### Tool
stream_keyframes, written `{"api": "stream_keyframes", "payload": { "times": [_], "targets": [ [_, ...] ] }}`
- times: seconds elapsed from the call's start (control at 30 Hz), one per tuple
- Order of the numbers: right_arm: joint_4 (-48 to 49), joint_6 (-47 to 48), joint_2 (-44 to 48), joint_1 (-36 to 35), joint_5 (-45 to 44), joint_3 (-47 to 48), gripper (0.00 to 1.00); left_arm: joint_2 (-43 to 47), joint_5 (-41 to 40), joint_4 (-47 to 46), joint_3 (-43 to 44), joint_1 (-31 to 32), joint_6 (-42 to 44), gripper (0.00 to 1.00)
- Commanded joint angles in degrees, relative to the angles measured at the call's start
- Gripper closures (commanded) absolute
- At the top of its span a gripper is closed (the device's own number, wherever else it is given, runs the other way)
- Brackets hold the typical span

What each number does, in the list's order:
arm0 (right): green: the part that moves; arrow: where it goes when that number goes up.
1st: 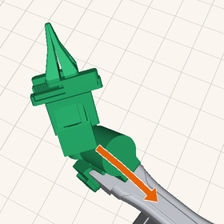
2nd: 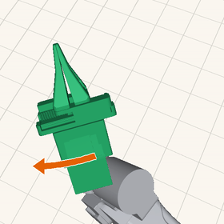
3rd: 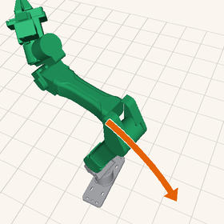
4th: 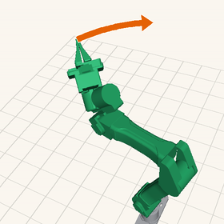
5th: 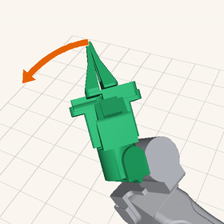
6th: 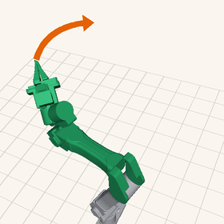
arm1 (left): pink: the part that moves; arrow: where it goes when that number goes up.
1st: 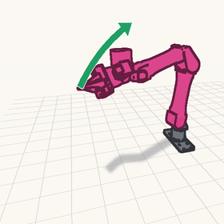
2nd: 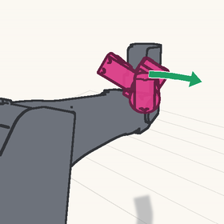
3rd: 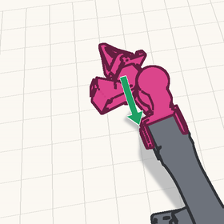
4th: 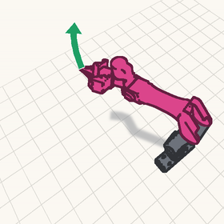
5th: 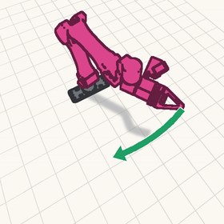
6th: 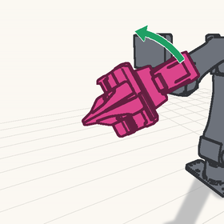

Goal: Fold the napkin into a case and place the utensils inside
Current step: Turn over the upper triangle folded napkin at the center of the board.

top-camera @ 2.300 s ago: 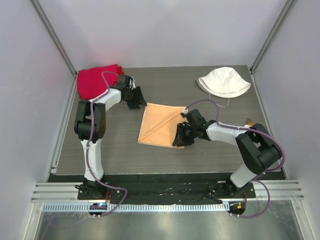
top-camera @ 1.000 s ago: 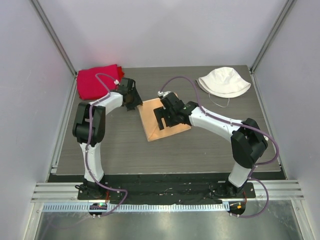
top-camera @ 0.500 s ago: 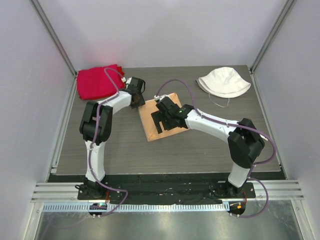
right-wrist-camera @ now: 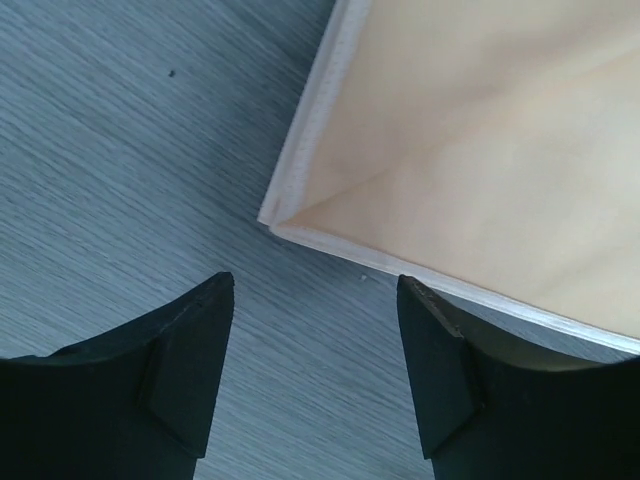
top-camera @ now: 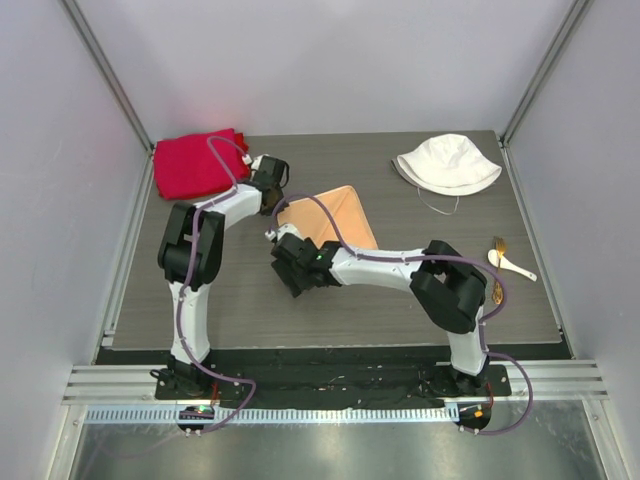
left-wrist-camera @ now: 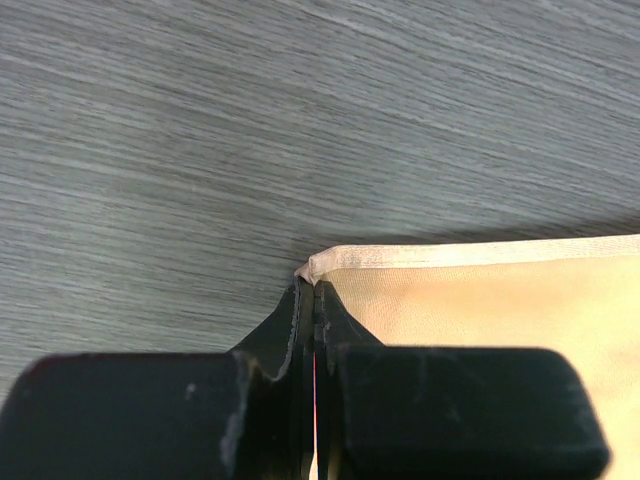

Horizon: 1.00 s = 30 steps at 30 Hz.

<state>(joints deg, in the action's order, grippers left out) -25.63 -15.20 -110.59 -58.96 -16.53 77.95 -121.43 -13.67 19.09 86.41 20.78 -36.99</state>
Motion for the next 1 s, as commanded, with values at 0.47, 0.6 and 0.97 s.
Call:
{"api": "stream_keyframes", "payload": {
  "times": [0.47,0.6,0.97],
  "targets": [
    [6.1,-0.6,-7.2,-2.0,-5.9,6.9,0.5,1.9,5.7,-0.6,-5.7,-0.6,-1.2,1.0],
    [6.0,-1.4,-7.3,-2.0,-6.3,5.7,0.58,2.4,4.9,-0.8,-6.0,-0.6,-1.2,1.0],
    [6.1,-4.9,-7.2,-1.8,-5.8,0.0,0.67,3.2,4.8,-1.3,-7.1,-1.4,-1.4,1.0]
  ]
}}
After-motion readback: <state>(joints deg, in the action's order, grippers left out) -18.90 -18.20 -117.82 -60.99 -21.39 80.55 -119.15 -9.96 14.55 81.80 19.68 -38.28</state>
